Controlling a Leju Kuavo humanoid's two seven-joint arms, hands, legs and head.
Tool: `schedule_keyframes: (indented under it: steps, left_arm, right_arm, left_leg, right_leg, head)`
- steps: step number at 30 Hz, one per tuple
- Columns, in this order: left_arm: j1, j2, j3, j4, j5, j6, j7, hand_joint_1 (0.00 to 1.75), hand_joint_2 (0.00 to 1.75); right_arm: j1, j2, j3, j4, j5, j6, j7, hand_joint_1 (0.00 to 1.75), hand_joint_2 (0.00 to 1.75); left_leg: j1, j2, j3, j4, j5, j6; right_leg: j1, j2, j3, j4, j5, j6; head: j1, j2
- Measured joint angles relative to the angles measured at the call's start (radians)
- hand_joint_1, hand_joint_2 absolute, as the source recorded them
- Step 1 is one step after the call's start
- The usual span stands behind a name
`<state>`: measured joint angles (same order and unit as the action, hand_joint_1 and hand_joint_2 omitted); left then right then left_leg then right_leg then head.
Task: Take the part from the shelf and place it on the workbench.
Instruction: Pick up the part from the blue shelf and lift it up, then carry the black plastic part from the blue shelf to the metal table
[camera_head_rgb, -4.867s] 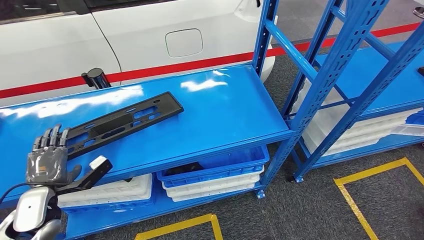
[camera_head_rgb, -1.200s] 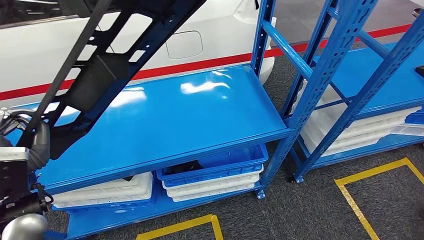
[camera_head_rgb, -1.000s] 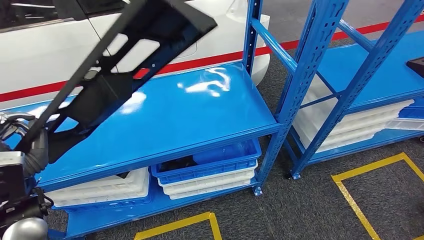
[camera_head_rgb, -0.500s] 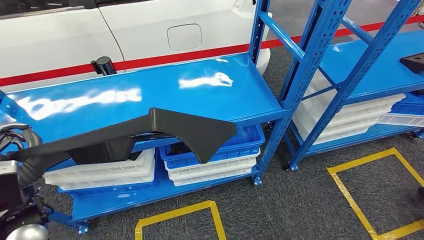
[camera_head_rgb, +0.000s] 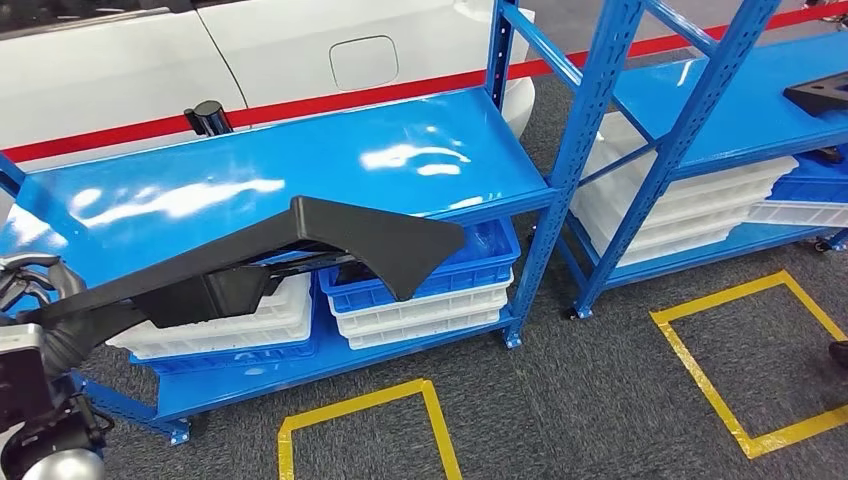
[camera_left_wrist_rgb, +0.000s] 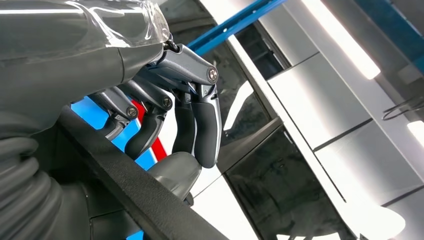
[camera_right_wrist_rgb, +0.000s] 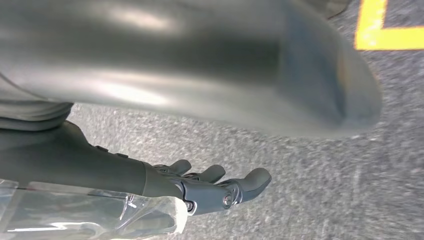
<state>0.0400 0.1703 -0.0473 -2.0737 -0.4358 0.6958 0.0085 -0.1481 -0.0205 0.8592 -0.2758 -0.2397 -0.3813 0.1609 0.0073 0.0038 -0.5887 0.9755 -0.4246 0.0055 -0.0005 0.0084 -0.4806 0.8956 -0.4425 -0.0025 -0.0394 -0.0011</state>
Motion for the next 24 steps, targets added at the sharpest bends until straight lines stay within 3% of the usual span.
schedule_keyframes:
  steps: [2,3,4,5,6,8,10,11,13,14,15,17,18,19,20,21,23,24]
  left_arm:
    - [0.000,-0.002,0.005,0.003,-0.005,0.000,-0.003,1.75,1.75]
    - [0.000,-0.004,0.008,0.005,-0.006,0.000,-0.003,1.75,1.75]
    - [0.001,-0.006,0.010,0.008,-0.006,0.000,-0.003,1.75,1.75]
    - [0.001,-0.007,0.011,0.010,-0.006,0.000,-0.003,1.75,1.75]
    - [0.000,-0.008,0.012,0.012,-0.006,0.000,-0.003,1.75,1.75]
    - [0.000,-0.010,0.013,0.013,-0.008,0.000,-0.003,1.75,1.75]
    - [-0.001,-0.012,0.014,0.013,-0.011,0.000,-0.003,1.75,1.75]
    - [-0.001,-0.013,0.014,0.013,-0.012,0.000,-0.002,1.75,1.75]
    - [0.000,-0.015,0.015,0.014,-0.014,0.000,0.003,1.75,1.75]
    - [0.000,-0.016,0.015,0.015,-0.015,0.000,0.005,1.75,1.75]
    - [0.000,-0.016,0.015,0.015,-0.015,0.000,0.008,1.75,1.75]
    - [0.000,-0.017,0.015,0.015,-0.016,0.000,0.011,1.75,1.75]
    - [0.000,-0.017,0.015,0.016,-0.016,0.000,0.012,1.75,1.75]
    - [0.001,-0.017,0.015,0.016,-0.016,0.000,0.012,1.75,1.75]
    - [0.001,-0.017,0.015,0.016,-0.016,0.000,0.012,1.75,1.75]
    - [0.001,-0.017,0.015,0.016,-0.016,0.000,0.013,1.75,1.75]
    - [0.001,-0.018,0.016,0.016,-0.016,0.000,0.014,1.75,1.75]
    - [0.000,-0.018,0.016,0.016,-0.016,0.000,0.014,1.75,1.75]
  right_arm:
    - [0.000,-0.001,0.002,0.000,0.000,0.000,0.000,0.00,0.00]
    - [0.000,-0.002,0.004,0.000,0.000,0.000,-0.001,0.00,0.00]
    - [0.000,-0.002,0.005,0.000,0.000,0.000,-0.001,0.00,0.00]
    - [0.000,-0.002,0.006,0.000,0.000,0.000,-0.001,0.00,0.00]
    - [0.001,-0.002,0.007,0.000,0.000,0.000,-0.001,0.00,0.00]
    - [0.001,-0.002,0.007,0.000,0.000,0.000,-0.001,0.00,0.00]
    - [0.000,-0.002,0.008,0.000,0.000,-0.001,-0.001,0.00,0.00]
    - [0.000,-0.003,0.008,0.000,0.000,-0.001,-0.001,0.00,0.00]
    - [0.001,-0.004,0.009,0.000,0.000,-0.002,0.000,0.00,0.00]
    - [0.002,-0.004,0.009,0.000,0.000,-0.002,0.000,0.00,0.00]
    - [0.003,-0.005,0.009,0.000,0.000,-0.002,0.000,0.00,0.00]
    - [0.003,-0.005,0.010,0.000,0.000,-0.002,0.000,0.00,0.00]
    - [0.003,-0.005,0.011,0.000,0.000,-0.002,0.000,0.00,0.00]
    - [0.003,-0.005,0.012,0.000,0.001,-0.002,0.000,0.00,0.00]
    - [0.003,-0.005,0.013,0.000,0.001,-0.002,0.000,0.00,0.00]
    - [0.003,-0.005,0.014,0.000,0.001,-0.002,0.000,0.00,0.00]
    - [0.001,-0.007,0.014,0.000,0.001,-0.002,0.000,0.00,0.00]
    - [-0.001,-0.008,0.015,0.000,0.002,-0.002,-0.001,0.00,0.00]
  left_leg:
    - [0.005,0.000,-0.047,0.136,-0.102,-0.007]
    - [0.006,0.000,-0.065,0.205,-0.135,-0.011]
    - [0.006,0.000,-0.069,0.250,-0.145,-0.014]
    - [0.007,0.000,-0.056,0.258,-0.131,-0.016]
    - [0.008,0.000,-0.024,0.226,-0.102,-0.017]
    - [0.008,-0.001,0.082,0.076,-0.052,-0.017]
    - [0.005,-0.004,0.167,-0.063,-0.049,-0.007]
    - [0.002,-0.005,0.183,-0.093,-0.053,-0.001]
    - [0.003,-0.004,0.171,-0.098,-0.044,0.014]
    - [0.004,-0.003,0.163,-0.097,-0.036,0.024]
    - [0.006,-0.001,0.152,-0.097,-0.026,0.033]
    - [0.002,0.001,0.129,-0.093,-0.007,0.046]
    - [0.000,0.001,0.115,-0.090,0.002,0.048]
    - [-0.004,0.002,0.102,-0.087,0.011,0.049]
    - [-0.007,0.002,0.089,-0.085,0.019,0.050]
    - [-0.010,0.001,0.077,-0.082,0.027,0.050]
    - [-0.015,0.001,0.058,-0.079,0.042,0.049]
    - [-0.018,0.001,0.053,-0.078,0.048,0.047]
  right_leg:
    - [0.000,-0.002,-0.027,0.000,0.021,-0.008]
    - [0.001,-0.003,-0.040,0.001,0.031,-0.008]
    - [0.001,-0.003,-0.054,0.002,0.041,-0.007]
    - [0.001,-0.003,-0.068,0.003,0.051,-0.006]
    - [0.000,-0.003,-0.081,0.004,0.060,-0.003]
    - [0.001,-0.002,-0.101,0.006,0.078,0.005]
    - [0.005,-0.001,-0.110,0.007,0.095,0.014]
    - [0.007,-0.001,-0.113,0.006,0.103,0.019]
    - [0.007,-0.001,-0.119,0.006,0.113,0.029]
    - [0.007,-0.001,-0.127,0.020,0.095,0.035]
    - [0.006,-0.001,-0.140,0.054,0.059,0.039]
    - [0.004,-0.002,-0.183,0.192,-0.050,0.044]
    - [0.003,-0.002,-0.203,0.270,-0.091,0.045]
    - [0.003,-0.002,-0.213,0.329,-0.111,0.044]
    - [0.003,-0.002,-0.206,0.353,-0.107,0.042]
    - [0.004,-0.002,-0.180,0.337,-0.084,0.037]
    - [0.010,-0.001,-0.077,0.202,-0.034,0.019]
    - [0.013,-0.001,-0.020,0.117,-0.024,0.011]
  head:
    - [-0.002,0.000]
    - [-0.003,0.000]
    - [-0.003,0.000]
    - [-0.003,0.000]
    - [-0.003,0.000]
    - [-0.003,0.000]
    - [-0.003,0.000]
    - [-0.003,0.000]
    - [-0.002,0.000]
    - [-0.001,0.000]
    - [0.000,0.000]
    - [0.002,0.000]
    - [0.002,0.000]
    - [0.003,0.000]
    - [0.003,0.000]
    - [0.003,0.000]
    - [0.003,0.000]
    - [0.003,0.000]
